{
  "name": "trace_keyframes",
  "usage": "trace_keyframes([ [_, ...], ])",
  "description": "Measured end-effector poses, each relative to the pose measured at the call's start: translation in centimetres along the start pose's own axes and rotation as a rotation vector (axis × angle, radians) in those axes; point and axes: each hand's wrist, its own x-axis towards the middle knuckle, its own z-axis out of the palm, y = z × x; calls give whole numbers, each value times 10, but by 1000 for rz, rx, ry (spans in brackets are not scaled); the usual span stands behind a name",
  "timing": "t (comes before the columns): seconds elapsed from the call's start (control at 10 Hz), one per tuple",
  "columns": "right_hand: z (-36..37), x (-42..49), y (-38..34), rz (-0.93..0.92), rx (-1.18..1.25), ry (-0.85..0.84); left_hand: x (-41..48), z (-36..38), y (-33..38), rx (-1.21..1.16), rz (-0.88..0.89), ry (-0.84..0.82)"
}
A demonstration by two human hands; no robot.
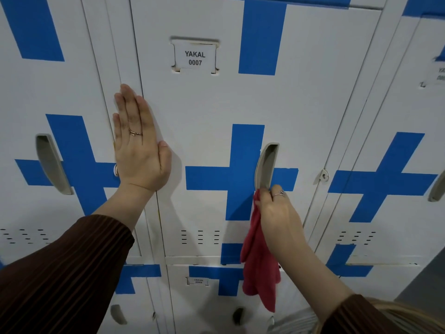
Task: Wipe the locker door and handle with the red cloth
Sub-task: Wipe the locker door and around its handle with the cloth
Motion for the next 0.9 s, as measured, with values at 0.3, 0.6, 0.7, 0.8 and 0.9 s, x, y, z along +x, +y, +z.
trace_keyframes([
  [0.3, 12, 3, 3, -16, -43, 166, 0, 0, -1, 6, 4, -4],
  [0.6, 14, -5, 3, -82, -128, 272, 0, 0, -1, 7, 6, 0],
  [0.7, 15, -5, 3, -90, -141, 289, 0, 0, -1, -2, 7, -2],
  [0.8, 16, -4, 3, -99, -133, 293, 0, 1, -2, -3, 9, -6],
  [0.9, 19, -4, 4, -114, -133, 324, -1, 1, -2, 0, 11, -1],
])
